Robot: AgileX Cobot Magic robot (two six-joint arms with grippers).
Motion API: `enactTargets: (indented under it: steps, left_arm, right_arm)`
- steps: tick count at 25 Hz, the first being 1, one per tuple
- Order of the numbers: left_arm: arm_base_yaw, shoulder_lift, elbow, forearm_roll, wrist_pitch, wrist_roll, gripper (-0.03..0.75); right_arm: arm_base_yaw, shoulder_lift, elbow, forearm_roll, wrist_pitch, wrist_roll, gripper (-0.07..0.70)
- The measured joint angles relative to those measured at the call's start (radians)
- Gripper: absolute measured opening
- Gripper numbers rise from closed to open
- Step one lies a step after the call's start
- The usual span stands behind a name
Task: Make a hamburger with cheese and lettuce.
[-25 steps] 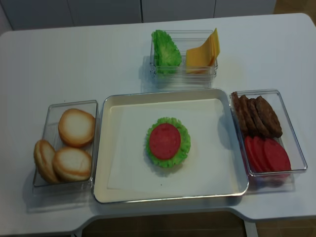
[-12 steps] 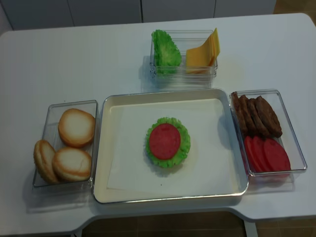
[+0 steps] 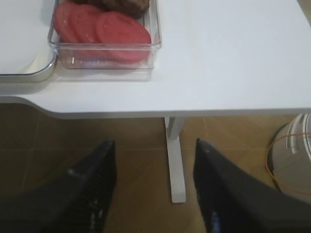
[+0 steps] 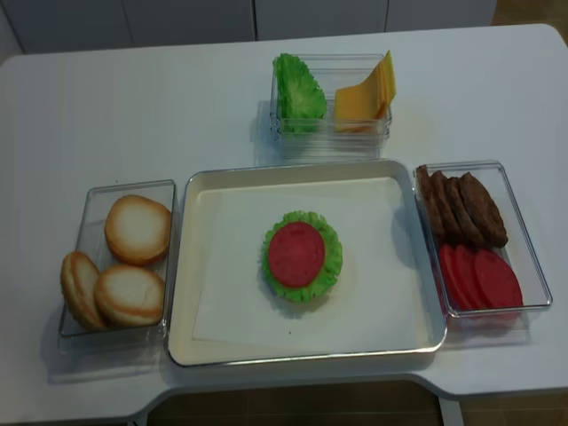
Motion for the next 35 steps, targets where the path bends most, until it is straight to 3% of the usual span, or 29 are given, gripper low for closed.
enactTargets:
  steps: [4, 10, 35]
  left_arm:
    - [0.0, 0.0, 0.0, 0.0, 0.0, 0.0, 0.459]
    - [0.0, 0.0, 0.0, 0.0, 0.0, 0.0, 0.459]
    - [0.0, 0.0, 0.0, 0.0, 0.0, 0.0, 0.459]
  right_arm:
    - [0.0, 0.0, 0.025, 0.0, -0.071, -0.052, 0.387]
    - [0.0, 0.0, 0.036, 0.0, -0.1, -0.066, 0.387]
    - [0.0, -0.011, 0.037, 0.0, -0.1, -0.068, 0.387]
